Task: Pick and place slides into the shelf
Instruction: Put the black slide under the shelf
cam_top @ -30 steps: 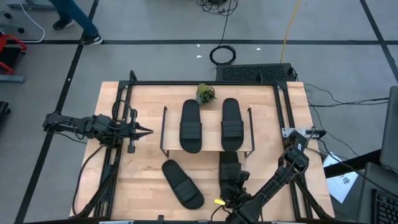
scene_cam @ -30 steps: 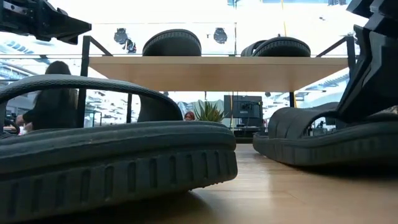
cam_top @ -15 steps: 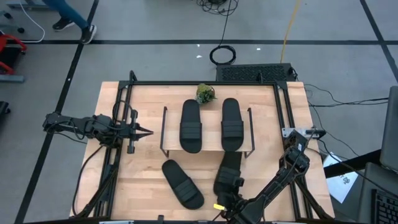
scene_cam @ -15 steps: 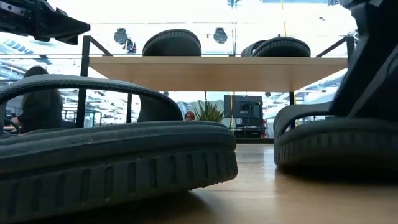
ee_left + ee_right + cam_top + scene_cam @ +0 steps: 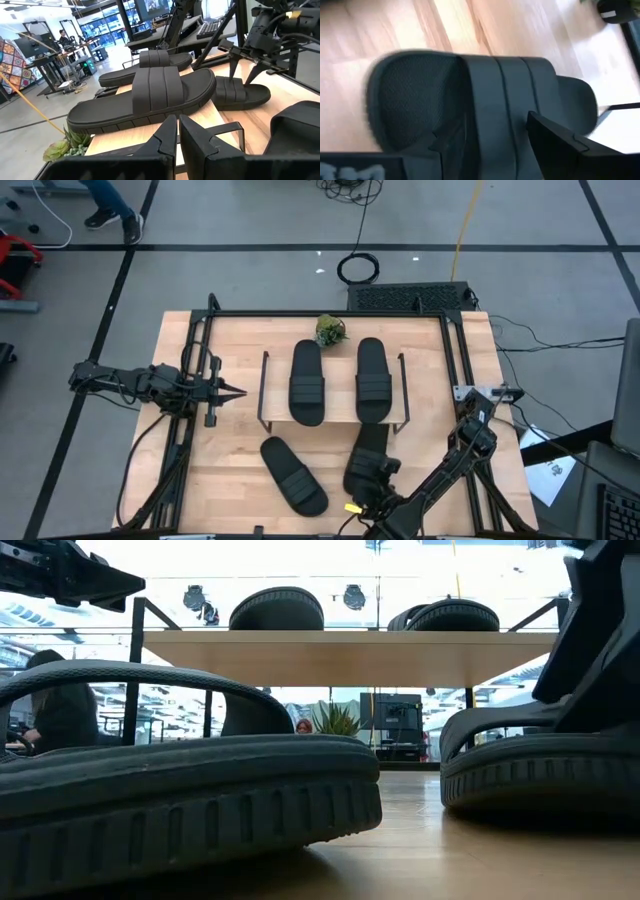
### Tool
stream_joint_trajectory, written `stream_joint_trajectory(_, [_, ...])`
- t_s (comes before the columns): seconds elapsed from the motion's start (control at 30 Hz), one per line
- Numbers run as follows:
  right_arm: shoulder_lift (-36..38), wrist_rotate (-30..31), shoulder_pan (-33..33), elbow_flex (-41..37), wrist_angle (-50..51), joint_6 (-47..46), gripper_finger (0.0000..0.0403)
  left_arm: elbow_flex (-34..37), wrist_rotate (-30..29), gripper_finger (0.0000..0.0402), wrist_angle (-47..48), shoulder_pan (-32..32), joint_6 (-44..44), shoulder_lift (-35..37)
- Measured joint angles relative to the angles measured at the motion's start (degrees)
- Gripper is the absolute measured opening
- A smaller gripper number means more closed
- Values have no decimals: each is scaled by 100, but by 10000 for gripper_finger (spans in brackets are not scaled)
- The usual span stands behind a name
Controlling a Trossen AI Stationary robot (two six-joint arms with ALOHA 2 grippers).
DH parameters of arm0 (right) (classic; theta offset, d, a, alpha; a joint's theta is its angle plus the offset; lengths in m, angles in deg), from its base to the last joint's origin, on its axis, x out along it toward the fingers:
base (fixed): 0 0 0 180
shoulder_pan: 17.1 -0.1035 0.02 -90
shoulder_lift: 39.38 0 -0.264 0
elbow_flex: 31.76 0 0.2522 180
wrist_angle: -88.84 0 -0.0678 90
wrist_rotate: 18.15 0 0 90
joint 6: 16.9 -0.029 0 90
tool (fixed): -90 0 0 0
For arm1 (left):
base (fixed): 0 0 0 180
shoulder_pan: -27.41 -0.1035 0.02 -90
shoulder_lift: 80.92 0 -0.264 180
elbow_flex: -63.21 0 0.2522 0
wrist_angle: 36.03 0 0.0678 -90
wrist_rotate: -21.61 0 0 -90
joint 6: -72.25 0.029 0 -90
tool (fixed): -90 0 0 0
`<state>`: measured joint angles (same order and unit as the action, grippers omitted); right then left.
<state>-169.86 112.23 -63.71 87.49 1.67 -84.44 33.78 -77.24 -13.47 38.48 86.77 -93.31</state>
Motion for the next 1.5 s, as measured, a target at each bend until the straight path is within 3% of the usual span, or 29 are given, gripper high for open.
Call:
stream_joint_trajectory(0.57, [-911, 394, -45, 12, 1130, -95, 183, 0, -2, 26, -7, 0, 6, 0])
stream_joint_trajectory(0.8, [-919, 617, 28, 4, 1121, -94, 124, 0, -1, 26, -7, 0, 4, 1])
stream_joint_trajectory(1.0, [-937, 751, 117, 17, 1131, -188, 17, 0, -3, 26, -7, 0, 4, 1])
stream_joint_trajectory(1.17, [-964, 760, 38, 240, 1117, -46, 6, 0, -3, 26, -4, 0, 6, 0])
stream_joint_trajectory(1.5, [-954, 1380, -110, 811, 1055, 739, 3, 0, -3, 26, -2, 0, 4, 1])
